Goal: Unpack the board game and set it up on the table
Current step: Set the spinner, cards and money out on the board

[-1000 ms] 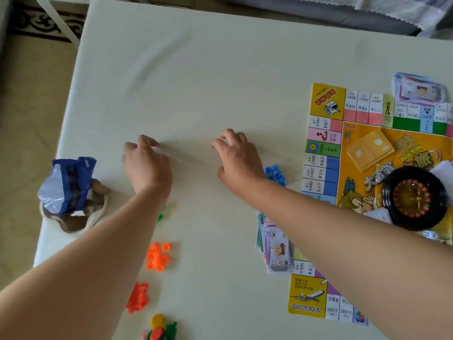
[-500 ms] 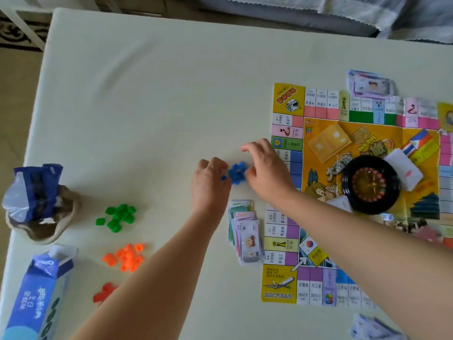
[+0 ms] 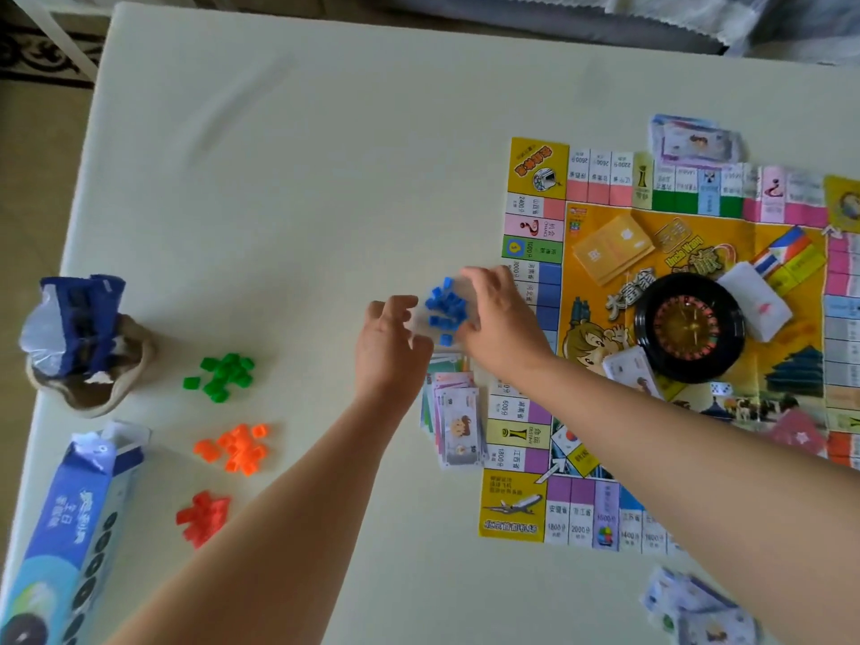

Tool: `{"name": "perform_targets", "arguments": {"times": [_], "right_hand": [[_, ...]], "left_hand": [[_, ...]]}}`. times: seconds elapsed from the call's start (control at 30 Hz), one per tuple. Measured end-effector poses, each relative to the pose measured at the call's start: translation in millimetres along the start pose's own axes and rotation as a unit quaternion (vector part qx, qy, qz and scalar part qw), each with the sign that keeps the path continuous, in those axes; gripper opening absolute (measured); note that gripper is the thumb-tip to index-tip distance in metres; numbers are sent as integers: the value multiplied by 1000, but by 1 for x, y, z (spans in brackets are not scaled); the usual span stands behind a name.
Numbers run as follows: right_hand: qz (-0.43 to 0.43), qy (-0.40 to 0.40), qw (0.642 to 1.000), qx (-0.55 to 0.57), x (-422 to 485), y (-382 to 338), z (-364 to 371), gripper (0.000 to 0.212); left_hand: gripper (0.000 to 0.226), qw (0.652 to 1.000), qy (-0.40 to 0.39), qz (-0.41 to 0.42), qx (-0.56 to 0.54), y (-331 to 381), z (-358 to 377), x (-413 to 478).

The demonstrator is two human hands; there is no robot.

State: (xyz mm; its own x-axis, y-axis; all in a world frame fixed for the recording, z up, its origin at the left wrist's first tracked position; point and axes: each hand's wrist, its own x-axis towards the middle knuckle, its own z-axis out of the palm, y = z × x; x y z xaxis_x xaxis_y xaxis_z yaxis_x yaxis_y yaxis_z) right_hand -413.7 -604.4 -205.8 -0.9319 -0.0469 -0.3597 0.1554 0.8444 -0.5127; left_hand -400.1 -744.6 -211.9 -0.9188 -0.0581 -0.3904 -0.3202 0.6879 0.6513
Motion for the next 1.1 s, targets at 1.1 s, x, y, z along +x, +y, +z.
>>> {"name": "perform_targets", "arguments": {"times": [1.1], "right_hand": [[-117, -107, 985, -71, -143, -199, 208, 46]], "left_hand": [[24, 995, 52, -22, 81, -230, -142, -153]]}}
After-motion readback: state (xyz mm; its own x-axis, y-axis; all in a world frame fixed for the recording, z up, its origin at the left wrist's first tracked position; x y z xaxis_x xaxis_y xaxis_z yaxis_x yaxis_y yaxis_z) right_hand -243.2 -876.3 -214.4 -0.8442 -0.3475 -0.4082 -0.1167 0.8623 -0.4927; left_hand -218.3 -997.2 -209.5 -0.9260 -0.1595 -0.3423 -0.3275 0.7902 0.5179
